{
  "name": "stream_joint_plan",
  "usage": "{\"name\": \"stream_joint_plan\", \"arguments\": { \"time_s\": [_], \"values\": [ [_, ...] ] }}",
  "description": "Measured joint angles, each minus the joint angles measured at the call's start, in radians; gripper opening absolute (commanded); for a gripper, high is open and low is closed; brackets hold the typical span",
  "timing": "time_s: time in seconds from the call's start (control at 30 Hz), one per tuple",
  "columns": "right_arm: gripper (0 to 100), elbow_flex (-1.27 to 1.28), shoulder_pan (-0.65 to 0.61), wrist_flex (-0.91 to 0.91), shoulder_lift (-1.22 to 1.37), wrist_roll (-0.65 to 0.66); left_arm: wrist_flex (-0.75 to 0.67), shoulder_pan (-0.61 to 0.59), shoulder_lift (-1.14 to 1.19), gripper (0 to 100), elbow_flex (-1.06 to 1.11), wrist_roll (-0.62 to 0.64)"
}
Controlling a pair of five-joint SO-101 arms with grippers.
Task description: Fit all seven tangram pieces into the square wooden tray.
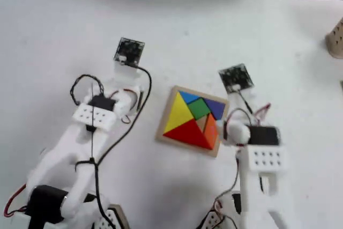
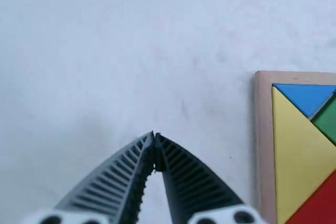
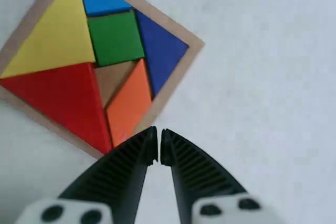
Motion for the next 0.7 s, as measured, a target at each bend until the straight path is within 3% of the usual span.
{"name": "stream_joint_plan", "arguments": {
  "time_s": [0.2,0.5,0.7],
  "values": [
    [1.7,0.025,-0.132,-0.226,0.221,-0.160,-0.051,0.000,0.009,2,0.006,0.000],
    [1.7,0.068,-0.173,-0.362,0.261,-0.173,-0.052,-0.002,0.255,3,-0.138,0.000],
    [1.7,0.049,-0.180,-0.377,0.397,-0.173,0.017,-0.002,0.301,2,-0.212,0.000]
  ]
}}
